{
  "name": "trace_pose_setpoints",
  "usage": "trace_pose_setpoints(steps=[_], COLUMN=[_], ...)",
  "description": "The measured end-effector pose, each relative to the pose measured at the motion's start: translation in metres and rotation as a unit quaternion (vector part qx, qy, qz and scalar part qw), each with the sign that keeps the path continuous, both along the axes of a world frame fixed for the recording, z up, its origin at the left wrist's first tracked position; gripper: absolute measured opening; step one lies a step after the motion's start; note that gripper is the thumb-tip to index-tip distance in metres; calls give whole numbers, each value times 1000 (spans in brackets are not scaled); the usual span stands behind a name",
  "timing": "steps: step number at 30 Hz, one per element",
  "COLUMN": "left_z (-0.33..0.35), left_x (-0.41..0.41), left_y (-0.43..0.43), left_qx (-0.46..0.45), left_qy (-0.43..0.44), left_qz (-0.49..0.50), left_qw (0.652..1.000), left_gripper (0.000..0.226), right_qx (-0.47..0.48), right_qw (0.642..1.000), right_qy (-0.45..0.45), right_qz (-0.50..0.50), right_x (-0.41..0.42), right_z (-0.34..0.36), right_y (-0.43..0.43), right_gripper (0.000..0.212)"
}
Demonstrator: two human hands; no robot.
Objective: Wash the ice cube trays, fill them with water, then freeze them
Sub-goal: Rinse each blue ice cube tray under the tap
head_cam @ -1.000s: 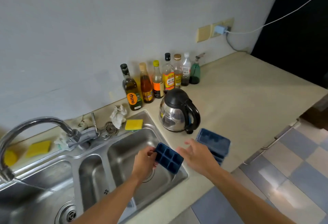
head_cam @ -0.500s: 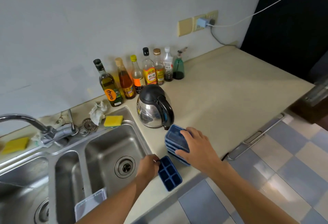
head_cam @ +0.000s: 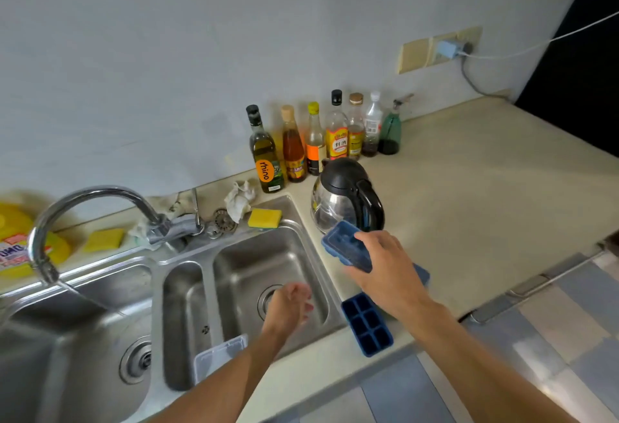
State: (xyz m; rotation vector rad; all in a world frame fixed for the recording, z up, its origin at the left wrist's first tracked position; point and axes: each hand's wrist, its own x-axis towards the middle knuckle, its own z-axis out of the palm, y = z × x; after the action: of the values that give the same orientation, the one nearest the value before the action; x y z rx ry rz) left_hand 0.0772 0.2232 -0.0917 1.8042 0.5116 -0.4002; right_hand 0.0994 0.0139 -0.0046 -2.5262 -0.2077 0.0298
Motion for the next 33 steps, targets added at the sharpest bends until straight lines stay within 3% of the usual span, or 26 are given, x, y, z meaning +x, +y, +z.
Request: trace_pose_setpoints(steps=[4,7,13,20,24,33], left_z=[20,29,26,-3,-13,-17], left_x=[-2,-13,-37,-59,-56,-7], left_y=[51,106,245,378,408,446], left_qx=[-124,-176,-279,-284,-283,-208], left_qy=[-32,-46,-31,-9,22,104], left_qz=[90,99,182,288,309,290], left_qw=[988,978,942,914,908,929], left_gripper=[41,61,75,85,81,70], right_qx=[50,64,72,27,30,76], right_qw=[998,996,988,961,954,940], right_qy=[-16,-6,80,190,211,277], right_qz=[43,66,114,201,209,185], right_x=[0,-3,-23,-45,-41,-5], right_z=[10,10,-13,-34,-40,-56], right_y=[75,146,319,459,490,522], right_gripper=[62,63,69,64,44,44])
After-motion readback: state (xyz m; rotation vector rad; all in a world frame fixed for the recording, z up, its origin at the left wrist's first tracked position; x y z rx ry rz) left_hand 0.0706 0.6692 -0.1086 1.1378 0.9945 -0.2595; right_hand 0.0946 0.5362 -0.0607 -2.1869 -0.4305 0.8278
